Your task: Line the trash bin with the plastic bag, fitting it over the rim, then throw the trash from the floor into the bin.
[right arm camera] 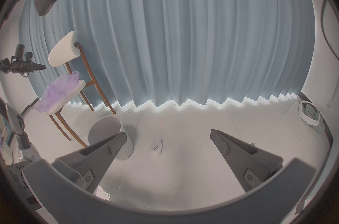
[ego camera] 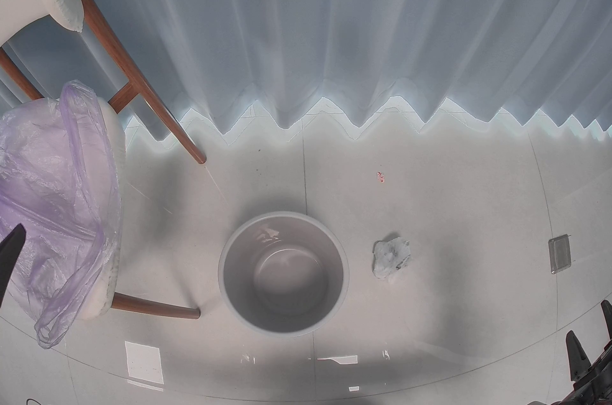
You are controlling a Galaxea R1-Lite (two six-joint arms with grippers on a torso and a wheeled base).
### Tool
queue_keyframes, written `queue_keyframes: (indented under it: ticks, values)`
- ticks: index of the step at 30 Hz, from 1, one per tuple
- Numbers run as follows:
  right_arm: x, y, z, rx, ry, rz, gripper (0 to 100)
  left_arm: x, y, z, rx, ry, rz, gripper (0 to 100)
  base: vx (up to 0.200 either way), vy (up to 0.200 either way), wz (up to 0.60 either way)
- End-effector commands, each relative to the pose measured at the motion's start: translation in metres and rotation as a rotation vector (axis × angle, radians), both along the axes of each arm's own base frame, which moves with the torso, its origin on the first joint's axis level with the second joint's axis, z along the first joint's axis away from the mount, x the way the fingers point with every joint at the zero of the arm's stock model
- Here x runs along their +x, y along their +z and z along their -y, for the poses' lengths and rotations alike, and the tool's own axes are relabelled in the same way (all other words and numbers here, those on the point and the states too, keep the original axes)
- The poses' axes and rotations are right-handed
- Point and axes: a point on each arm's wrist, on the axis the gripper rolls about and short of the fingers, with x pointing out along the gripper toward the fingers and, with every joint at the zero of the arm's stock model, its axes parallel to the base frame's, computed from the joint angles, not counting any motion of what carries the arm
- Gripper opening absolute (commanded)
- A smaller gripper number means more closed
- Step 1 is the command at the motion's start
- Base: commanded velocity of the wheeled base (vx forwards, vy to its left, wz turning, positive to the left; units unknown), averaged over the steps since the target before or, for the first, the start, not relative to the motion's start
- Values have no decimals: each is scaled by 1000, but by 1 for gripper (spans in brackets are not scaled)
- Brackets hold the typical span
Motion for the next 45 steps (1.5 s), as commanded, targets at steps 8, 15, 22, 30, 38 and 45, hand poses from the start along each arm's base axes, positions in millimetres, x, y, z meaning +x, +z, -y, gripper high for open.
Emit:
queue_keyframes:
  ticks: [8,15,22,30,38,45]
  values:
    - [0,-5,0,0,0,-1,100,61,-4,5,206,-54,-166,100,0,0,0]
    - [0,-5,0,0,0,1,100,76,-13,7,412,14,-198,100,0,0,0]
    - [0,-5,0,0,0,-1,100,83,-17,18,617,43,-190,100,0,0,0]
    - [0,-5,0,0,0,1,100,96,-25,28,711,44,-238,100,0,0,0]
    - [0,-5,0,0,0,-1,100,106,-31,31,818,53,-253,100,0,0,0]
    - [0,-5,0,0,0,-1,100,114,-40,33,828,74,-263,100,0,0,0]
